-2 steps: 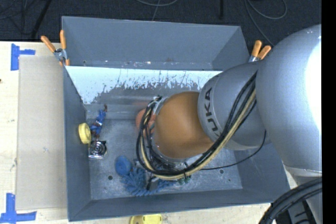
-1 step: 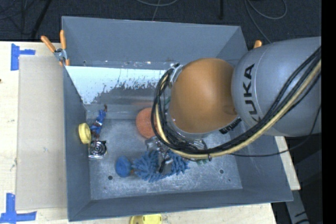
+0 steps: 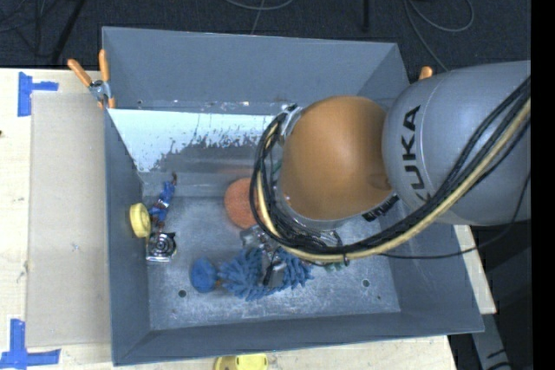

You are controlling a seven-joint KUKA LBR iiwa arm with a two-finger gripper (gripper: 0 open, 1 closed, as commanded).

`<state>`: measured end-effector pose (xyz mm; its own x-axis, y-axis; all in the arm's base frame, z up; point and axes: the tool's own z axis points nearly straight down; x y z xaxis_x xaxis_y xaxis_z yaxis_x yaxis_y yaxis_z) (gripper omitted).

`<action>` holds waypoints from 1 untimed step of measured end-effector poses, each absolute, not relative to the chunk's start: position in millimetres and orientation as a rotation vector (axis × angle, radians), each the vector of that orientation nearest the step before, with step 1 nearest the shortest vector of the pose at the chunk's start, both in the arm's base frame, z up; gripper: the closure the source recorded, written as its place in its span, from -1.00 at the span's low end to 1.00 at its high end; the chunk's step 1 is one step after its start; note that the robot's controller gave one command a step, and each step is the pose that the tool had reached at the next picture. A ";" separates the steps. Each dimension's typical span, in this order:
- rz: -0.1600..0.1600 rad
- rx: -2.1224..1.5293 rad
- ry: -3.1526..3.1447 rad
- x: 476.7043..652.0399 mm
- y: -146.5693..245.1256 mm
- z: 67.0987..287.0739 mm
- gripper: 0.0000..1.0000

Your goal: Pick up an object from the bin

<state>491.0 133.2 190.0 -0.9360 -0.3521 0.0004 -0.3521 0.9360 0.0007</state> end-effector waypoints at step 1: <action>0.000 0.557 -3.083 491.7 135.1 230.4 1.00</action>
Offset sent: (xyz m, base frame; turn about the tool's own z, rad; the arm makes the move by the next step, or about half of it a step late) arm 0.0093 0.0290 0.1082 0.0347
